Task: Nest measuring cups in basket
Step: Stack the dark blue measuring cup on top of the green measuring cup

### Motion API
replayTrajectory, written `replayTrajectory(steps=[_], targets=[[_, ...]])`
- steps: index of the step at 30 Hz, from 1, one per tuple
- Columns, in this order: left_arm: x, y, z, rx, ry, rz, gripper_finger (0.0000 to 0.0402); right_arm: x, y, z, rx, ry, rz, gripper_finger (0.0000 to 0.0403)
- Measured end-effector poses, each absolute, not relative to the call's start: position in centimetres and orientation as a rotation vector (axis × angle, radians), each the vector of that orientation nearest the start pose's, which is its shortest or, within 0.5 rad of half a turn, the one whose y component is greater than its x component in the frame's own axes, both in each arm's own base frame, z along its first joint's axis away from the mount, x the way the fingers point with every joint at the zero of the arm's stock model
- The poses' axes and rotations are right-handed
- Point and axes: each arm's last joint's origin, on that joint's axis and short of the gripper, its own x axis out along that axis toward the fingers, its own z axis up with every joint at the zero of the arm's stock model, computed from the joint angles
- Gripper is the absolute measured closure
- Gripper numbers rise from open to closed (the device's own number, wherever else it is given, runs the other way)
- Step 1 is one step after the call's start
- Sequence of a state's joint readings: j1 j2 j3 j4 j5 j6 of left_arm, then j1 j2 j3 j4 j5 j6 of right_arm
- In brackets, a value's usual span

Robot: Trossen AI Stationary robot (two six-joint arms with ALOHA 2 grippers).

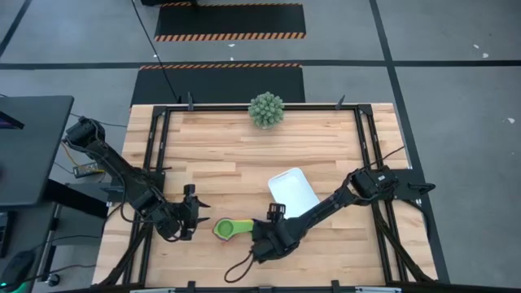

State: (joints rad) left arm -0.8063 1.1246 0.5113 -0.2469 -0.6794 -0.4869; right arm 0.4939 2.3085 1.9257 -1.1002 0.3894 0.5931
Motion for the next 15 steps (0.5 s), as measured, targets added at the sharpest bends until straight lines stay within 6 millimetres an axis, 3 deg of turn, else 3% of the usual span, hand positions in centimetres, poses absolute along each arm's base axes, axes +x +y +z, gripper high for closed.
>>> replayTrajectory(steps=[12, 15], targets=[[13.8, -11.8, 21.6, 0.020, 0.497, -0.022, 0.0219, 39.4, 20.0, 23.3, -0.103, 1.156, -0.243, 0.0131], [13.9, -11.7, 21.9, 0.002, 0.471, -0.024, 0.0218, 39.6, 20.1, 22.5, -0.105, 1.120, -0.219, 0.0131]])
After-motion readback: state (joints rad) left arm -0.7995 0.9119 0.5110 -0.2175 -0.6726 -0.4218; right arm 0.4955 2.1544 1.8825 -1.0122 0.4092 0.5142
